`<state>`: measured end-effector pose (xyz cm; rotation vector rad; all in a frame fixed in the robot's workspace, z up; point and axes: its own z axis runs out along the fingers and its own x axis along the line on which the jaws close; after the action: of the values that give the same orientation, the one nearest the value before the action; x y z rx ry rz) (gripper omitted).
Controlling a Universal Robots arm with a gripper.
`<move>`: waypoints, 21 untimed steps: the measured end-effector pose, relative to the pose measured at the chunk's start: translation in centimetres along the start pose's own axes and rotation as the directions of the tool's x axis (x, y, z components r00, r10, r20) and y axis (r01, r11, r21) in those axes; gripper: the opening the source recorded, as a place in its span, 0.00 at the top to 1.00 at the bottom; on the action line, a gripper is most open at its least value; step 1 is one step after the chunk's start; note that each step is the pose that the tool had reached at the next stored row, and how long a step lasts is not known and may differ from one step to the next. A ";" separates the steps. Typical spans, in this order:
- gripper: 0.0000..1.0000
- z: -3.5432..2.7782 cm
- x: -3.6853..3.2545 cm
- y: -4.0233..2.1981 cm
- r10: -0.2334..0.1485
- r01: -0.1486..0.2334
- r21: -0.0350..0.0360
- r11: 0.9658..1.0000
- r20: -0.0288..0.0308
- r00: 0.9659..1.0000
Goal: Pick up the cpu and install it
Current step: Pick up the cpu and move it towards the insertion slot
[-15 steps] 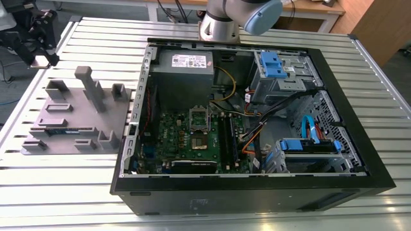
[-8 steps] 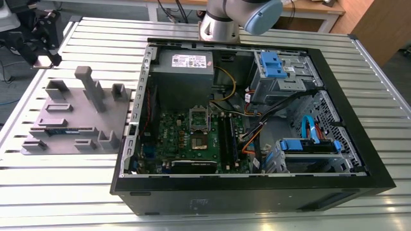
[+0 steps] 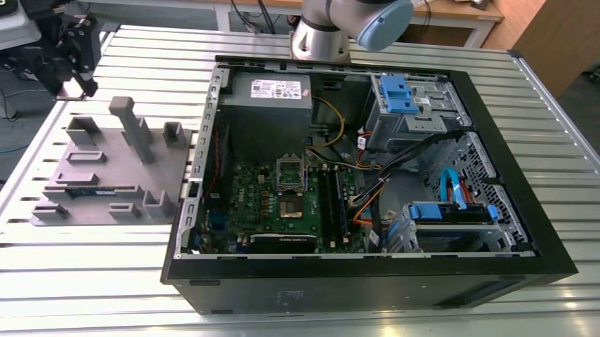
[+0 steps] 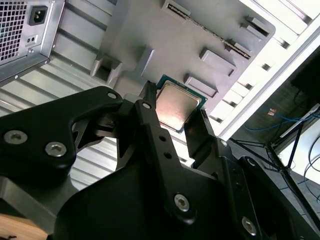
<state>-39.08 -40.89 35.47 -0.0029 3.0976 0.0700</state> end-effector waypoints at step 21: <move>0.53 -0.06 -0.76 0.00 0.000 0.000 0.000 1.000 0.000 1.000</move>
<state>-38.33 -40.89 35.56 -0.0029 3.0977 0.0699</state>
